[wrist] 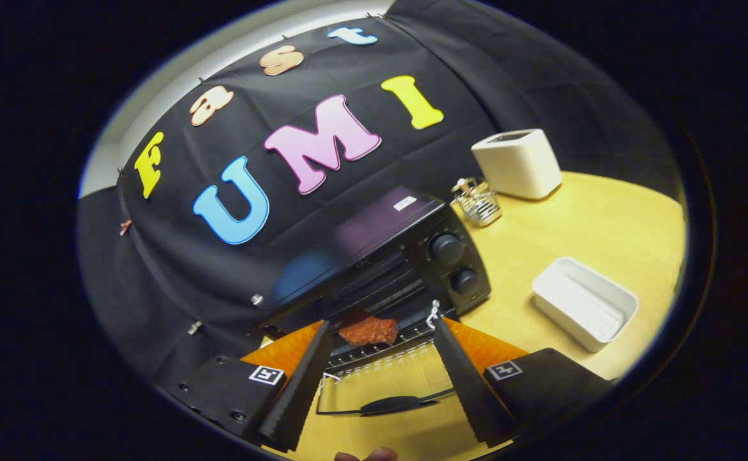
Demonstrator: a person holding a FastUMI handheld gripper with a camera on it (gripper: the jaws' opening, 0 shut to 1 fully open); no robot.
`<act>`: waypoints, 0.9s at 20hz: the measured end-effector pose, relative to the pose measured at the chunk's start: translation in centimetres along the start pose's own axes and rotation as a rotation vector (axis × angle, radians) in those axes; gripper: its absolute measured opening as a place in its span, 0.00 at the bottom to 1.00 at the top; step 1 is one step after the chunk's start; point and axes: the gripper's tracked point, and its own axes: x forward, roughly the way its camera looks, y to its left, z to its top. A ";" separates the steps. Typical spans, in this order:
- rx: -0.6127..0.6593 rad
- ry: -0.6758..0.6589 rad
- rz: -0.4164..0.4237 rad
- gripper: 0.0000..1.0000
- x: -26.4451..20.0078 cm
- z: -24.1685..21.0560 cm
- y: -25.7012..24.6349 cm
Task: Open the toaster oven, put the food inside, and close the toaster oven door.
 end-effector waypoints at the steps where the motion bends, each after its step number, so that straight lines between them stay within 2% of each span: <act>1: -0.015 -0.016 -0.017 0.98 -0.6 -0.2 -0.2; 5: -0.176 0.108 -0.091 0.99 -1.6 -5.4 -1.6; 8: -0.347 0.257 -0.071 0.99 -2.3 -10.7 -0.9; 11: -0.465 0.373 -0.066 0.99 -2.8 -14.8 -1.0; 14: -0.512 0.453 -0.076 0.99 -3.5 -18.3 -0.8; 18: -0.474 0.494 -0.079 0.99 -1.9 -20.4 -0.7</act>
